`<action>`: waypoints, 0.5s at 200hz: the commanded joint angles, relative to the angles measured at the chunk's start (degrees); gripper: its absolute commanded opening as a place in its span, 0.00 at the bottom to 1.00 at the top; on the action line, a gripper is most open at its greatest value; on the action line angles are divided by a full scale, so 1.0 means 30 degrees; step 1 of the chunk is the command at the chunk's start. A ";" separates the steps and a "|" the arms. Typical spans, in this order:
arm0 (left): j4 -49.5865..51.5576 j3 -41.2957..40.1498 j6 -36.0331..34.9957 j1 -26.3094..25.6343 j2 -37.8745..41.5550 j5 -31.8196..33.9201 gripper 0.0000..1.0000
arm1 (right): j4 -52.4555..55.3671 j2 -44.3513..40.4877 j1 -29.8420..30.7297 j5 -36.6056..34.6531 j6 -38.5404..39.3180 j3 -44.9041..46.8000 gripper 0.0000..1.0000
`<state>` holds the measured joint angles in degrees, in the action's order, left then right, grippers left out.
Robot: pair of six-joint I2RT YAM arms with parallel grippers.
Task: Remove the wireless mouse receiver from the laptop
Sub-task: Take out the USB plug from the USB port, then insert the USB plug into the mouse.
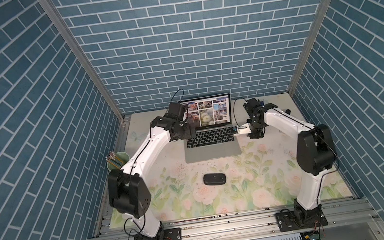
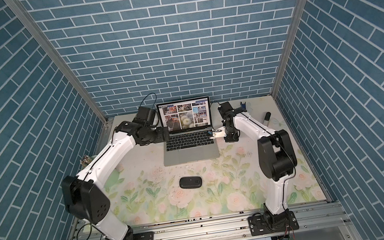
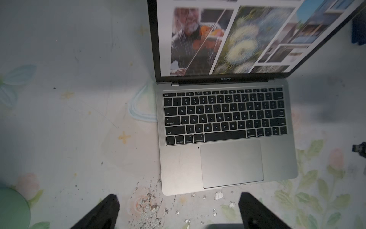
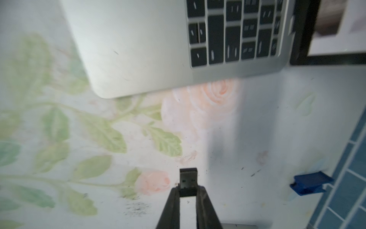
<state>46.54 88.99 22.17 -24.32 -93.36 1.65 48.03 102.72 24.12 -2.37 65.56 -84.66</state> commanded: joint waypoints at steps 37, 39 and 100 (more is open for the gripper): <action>-0.3470 -0.6106 0.0736 -0.0168 0.5474 -0.0742 1.00 | 0.0185 -0.3692 0.5263 -0.0860 -0.7079 0.3958 0.00; -0.3649 -0.6423 0.0800 -0.0181 0.5651 -0.0796 1.00 | 0.0188 -0.3702 0.5335 -0.0870 -0.7200 0.3990 0.00; -0.6825 -1.1183 0.1700 -0.0272 0.8802 -0.1134 1.00 | -0.0514 -0.2870 1.0524 -0.1201 -1.2130 0.5152 0.00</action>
<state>31.55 57.47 26.00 -24.77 -68.12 -0.84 47.37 92.40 51.51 -5.48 38.87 -69.97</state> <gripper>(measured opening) 0.996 0.157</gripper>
